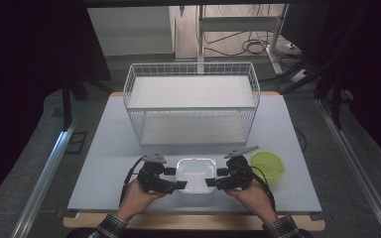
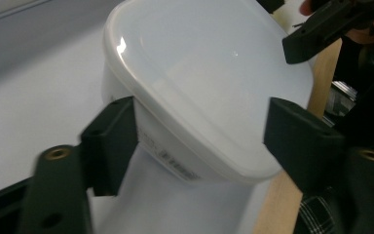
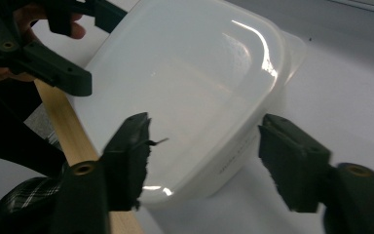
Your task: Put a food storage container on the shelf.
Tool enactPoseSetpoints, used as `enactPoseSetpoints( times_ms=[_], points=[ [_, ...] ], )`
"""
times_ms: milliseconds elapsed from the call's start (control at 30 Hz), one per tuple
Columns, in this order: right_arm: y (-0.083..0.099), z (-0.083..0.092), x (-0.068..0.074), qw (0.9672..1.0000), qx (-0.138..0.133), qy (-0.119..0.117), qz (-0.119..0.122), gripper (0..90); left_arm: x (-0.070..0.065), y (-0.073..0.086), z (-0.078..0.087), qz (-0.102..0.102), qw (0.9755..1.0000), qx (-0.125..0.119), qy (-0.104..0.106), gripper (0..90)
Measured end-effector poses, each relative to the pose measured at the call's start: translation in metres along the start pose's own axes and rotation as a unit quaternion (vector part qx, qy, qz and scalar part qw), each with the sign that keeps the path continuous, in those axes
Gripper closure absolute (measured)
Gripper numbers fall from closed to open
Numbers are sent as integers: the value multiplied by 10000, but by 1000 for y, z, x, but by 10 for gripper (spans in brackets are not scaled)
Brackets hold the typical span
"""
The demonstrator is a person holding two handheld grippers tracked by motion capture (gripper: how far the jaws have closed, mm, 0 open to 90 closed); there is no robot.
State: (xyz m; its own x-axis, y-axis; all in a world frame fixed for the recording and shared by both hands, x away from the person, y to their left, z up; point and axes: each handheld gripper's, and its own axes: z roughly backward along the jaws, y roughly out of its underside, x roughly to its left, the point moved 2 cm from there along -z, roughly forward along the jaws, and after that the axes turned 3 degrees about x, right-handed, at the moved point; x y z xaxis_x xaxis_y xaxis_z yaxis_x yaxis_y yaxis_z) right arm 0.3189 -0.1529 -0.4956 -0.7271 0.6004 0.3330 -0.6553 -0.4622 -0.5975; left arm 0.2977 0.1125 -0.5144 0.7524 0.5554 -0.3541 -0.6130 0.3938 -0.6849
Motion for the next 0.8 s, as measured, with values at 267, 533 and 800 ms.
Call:
enactPoseSetpoints(
  times_ms=[267, 533, 800],
  points=[
    [8, 14, 4, 9989, -149, -54, -452, 638, -11, 5, 13, 290, 9994, -6, -204, 588],
    [9, 21, 9, 9976, -448, 237, -469, 785, -17, 3, 19, 383, 9965, -245, -704, 761],
    [8, 18, 13, 9958, -712, 514, -244, 789, -14, 4, 17, 499, 9948, -369, -804, 786]
  ],
)
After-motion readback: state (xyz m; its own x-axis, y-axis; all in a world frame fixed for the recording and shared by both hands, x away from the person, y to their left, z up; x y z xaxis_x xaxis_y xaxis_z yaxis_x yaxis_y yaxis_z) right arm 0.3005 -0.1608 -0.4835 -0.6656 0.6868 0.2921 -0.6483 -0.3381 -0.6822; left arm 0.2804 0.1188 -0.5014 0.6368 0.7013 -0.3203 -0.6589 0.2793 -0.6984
